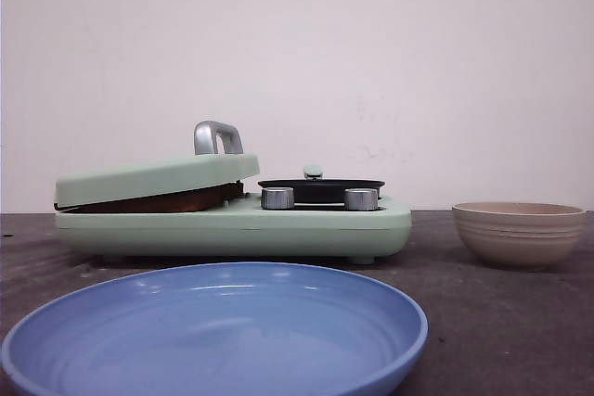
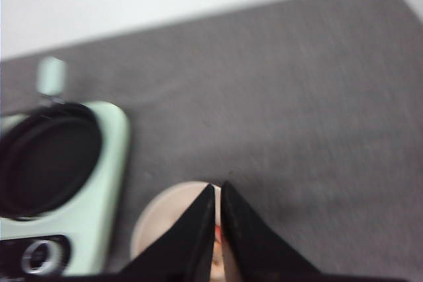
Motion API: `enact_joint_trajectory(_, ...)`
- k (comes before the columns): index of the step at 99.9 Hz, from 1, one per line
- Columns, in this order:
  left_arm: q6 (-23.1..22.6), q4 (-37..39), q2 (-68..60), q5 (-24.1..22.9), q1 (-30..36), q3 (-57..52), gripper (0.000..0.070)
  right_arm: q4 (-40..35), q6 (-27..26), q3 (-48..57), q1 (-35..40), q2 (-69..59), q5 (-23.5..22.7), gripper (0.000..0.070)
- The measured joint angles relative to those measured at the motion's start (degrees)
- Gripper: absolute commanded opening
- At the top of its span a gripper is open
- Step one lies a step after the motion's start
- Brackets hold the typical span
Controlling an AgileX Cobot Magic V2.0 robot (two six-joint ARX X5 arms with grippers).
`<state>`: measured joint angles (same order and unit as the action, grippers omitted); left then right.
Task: Make breakfast with bread and shrimp
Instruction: 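Grasp the rim of the beige shrimp bowl with the right gripper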
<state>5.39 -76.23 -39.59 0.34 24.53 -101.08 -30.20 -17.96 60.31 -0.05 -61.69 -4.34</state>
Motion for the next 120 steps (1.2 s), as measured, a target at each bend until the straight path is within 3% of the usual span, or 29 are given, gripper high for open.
enact_joint_trajectory(8,-0.42,-1.20,2.58,-0.09,0.11,1.09,0.0258,-0.85,0.02,0.11,-4.26,-4.94,-8.02,0.0102)
enact_joint_trajectory(15,-1.01,-2.47,3.61,0.02,0.09,2.12,0.0259,-2.36,0.35,0.11,-5.25,-9.25,-13.60,0.0248)
enact_joint_trajectory(21,-1.33,-3.19,3.89,0.00,0.09,2.86,0.0259,-3.67,0.90,0.11,-5.07,-12.79,-15.04,0.0372)
enact_joint_trajectory(25,-1.42,-3.58,4.07,-0.02,0.09,3.26,0.0259,-4.37,1.18,0.11,-4.90,-15.15,-15.15,0.0402)
enact_joint_trajectory(60,-1.46,-4.96,5.77,-0.02,0.09,4.09,0.0258,-1.64,1.42,0.09,-4.87,-25.64,-12.35,0.0399)
enact_joint_trajectory(69,-1.46,-5.01,5.77,-0.02,0.09,4.09,0.0259,1.01,1.42,0.09,-4.90,-26.77,-12.33,0.0393)
enact_joint_trajectory(79,-1.44,-5.09,5.77,-0.02,0.09,4.09,0.0258,3.45,1.44,0.09,-4.90,-28.41,-12.33,0.0332)
enact_joint_trajectory(120,-1.86,-5.07,5.77,-0.50,0.09,4.09,0.0258,8.68,1.27,0.09,-4.92,-35.63,-13.73,0.0332)
